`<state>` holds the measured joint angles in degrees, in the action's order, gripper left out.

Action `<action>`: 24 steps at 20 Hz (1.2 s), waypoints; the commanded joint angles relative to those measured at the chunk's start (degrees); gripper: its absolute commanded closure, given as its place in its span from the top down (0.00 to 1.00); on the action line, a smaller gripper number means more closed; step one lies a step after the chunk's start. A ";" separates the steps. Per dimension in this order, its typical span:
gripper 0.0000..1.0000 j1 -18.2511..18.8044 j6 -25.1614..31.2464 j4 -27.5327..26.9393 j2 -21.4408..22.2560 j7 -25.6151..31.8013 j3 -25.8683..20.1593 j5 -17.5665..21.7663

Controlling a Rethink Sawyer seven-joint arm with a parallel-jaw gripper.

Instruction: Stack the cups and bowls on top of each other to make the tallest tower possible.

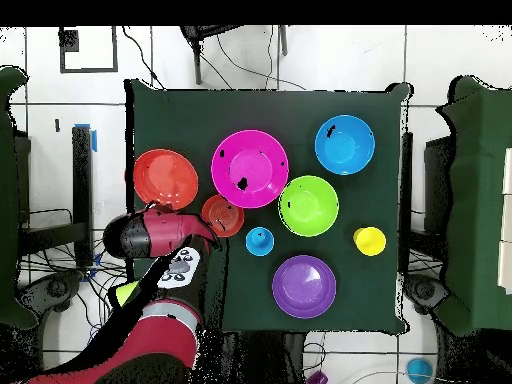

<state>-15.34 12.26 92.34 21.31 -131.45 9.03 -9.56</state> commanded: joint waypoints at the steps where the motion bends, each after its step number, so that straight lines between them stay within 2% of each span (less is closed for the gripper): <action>1: 1.00 -0.67 3.50 -1.84 -3.55 -10.50 -0.93 -4.03; 5: 1.00 -1.66 3.80 -2.37 -3.89 -11.00 -0.73 -6.06; 12: 1.00 -0.88 3.85 -0.81 -1.73 -10.12 -2.67 -8.10; 24: 1.00 0.68 4.52 0.40 -0.15 -8.32 -3.95 -8.77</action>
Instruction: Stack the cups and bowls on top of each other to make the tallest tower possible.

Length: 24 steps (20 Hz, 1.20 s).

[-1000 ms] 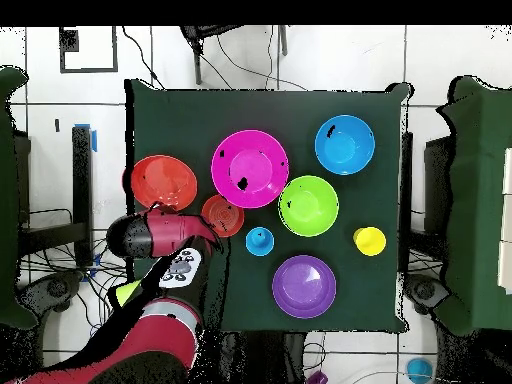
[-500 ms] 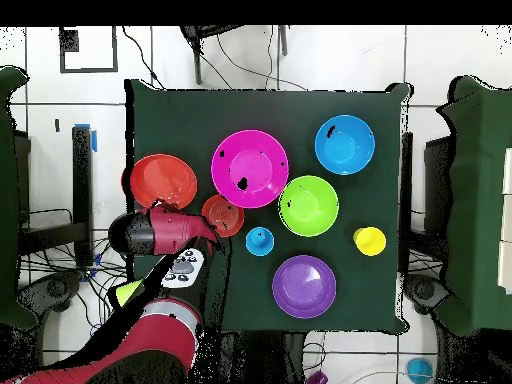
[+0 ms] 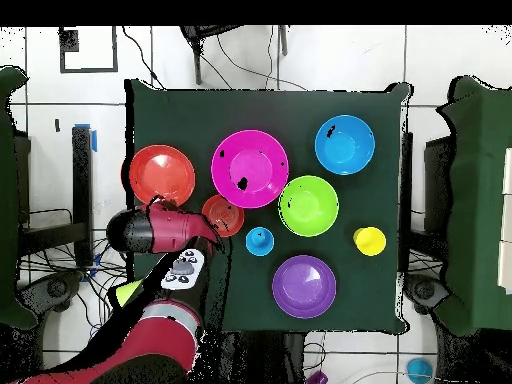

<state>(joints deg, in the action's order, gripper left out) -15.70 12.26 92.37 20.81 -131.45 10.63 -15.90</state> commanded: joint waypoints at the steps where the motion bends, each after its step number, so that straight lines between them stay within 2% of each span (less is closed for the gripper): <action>1: 1.00 1.29 4.46 0.70 0.58 -8.19 -5.80 -2.34; 6: 1.00 1.69 5.34 0.29 0.54 -7.92 -6.43 -2.57; 11: 1.00 1.51 3.57 -0.47 -1.07 -7.78 -7.32 -2.88; 21: 1.00 -1.58 6.18 -6.91 -4.51 -9.08 -5.32 -5.91; 24: 1.00 -1.78 5.37 -6.39 -4.30 -8.98 -5.97 -6.37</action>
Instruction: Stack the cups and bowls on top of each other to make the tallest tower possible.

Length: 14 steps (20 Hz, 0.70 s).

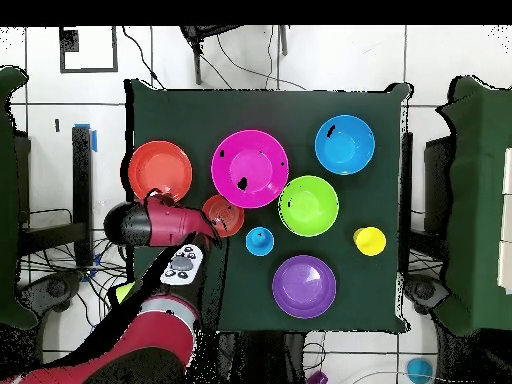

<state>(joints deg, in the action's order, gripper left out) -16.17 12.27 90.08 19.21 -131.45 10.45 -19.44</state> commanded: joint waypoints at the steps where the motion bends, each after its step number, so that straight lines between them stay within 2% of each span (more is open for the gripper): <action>1: 1.00 -1.39 5.25 -4.06 -2.71 -8.95 -5.89 -2.97; 6: 1.00 -1.60 3.68 -2.20 -2.11 -8.76 -6.87 -3.44; 11: 1.00 -1.50 3.53 -2.79 -2.18 -7.51 -7.42 -3.21; 12: 0.00 -1.38 2.82 -2.88 -2.25 -7.12 -7.74 -2.91; 14: 0.00 -1.23 1.90 -2.77 -2.31 -7.10 -8.03 -2.82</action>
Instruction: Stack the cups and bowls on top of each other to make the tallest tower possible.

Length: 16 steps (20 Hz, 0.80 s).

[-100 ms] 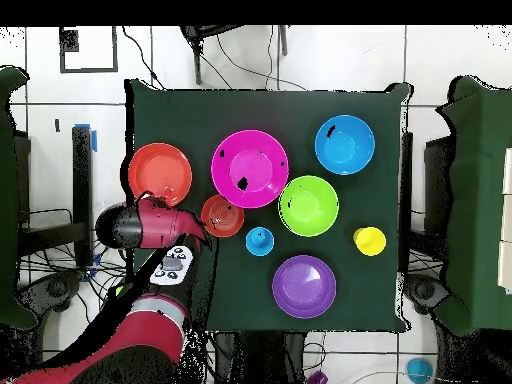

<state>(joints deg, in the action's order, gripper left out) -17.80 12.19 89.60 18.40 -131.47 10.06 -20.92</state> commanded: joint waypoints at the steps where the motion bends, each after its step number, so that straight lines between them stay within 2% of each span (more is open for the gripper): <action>1: 0.00 0.48 1.52 -2.25 -1.52 -7.07 -7.77 -1.29; 4: 0.00 1.02 4.02 -4.17 -2.59 -5.94 -6.63 -0.99; 11: 0.00 1.99 4.80 -4.51 -2.01 -5.40 -6.84 -0.64; 16: 0.00 1.87 7.62 -2.81 1.32 -4.45 -6.20 0.39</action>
<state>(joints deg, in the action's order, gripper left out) -16.77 12.41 88.12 19.33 -131.46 10.19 -21.00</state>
